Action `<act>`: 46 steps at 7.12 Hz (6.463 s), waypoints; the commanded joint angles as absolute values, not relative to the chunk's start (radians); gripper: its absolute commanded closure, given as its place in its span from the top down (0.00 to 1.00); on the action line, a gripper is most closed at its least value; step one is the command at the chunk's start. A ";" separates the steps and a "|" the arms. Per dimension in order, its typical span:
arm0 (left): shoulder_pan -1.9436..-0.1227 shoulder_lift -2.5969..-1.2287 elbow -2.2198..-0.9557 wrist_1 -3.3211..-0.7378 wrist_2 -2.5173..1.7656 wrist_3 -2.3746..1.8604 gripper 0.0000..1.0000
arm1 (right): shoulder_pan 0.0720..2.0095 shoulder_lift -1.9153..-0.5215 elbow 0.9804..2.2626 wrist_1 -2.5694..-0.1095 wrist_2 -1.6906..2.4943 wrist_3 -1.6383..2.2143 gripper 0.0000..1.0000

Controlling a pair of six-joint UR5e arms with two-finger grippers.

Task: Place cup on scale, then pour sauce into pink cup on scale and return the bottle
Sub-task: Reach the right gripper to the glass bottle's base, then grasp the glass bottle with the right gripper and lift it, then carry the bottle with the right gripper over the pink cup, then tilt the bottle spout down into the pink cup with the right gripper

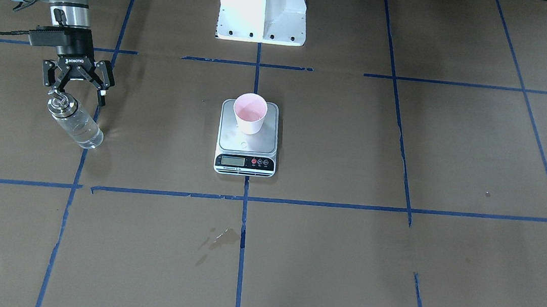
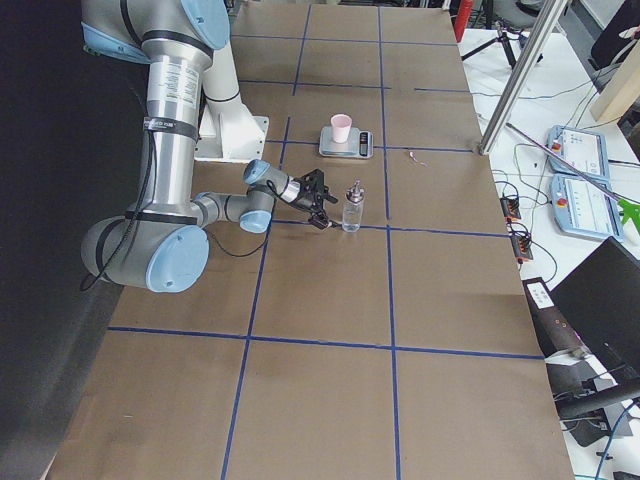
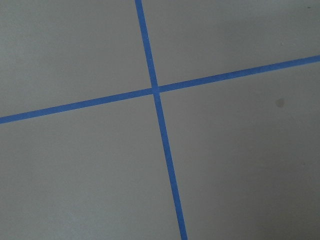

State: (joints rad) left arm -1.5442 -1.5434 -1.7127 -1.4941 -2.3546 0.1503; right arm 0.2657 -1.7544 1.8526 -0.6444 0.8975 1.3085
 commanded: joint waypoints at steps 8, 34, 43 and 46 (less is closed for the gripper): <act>-1.543 -1.543 -1.715 -1.494 -2.355 0.150 1.00 | 0.305 -1.703 1.815 -0.641 0.836 1.174 1.00; -1.543 -1.543 -1.723 -1.493 -2.355 0.147 1.00 | 0.335 -1.302 1.894 -1.248 0.706 0.457 0.00; -1.543 -1.545 -1.723 -1.491 -2.390 0.147 1.00 | 0.201 -1.068 1.776 -1.690 0.327 0.013 0.00; -1.543 -1.545 -1.724 -1.491 -2.390 0.147 1.00 | 0.202 -1.095 1.770 -1.694 0.223 -0.086 0.00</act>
State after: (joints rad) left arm -1.5432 -1.5447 -1.7240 -1.4910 -2.3899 0.1473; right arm 0.2019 -1.0876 1.7716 -1.6927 0.2529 -0.0492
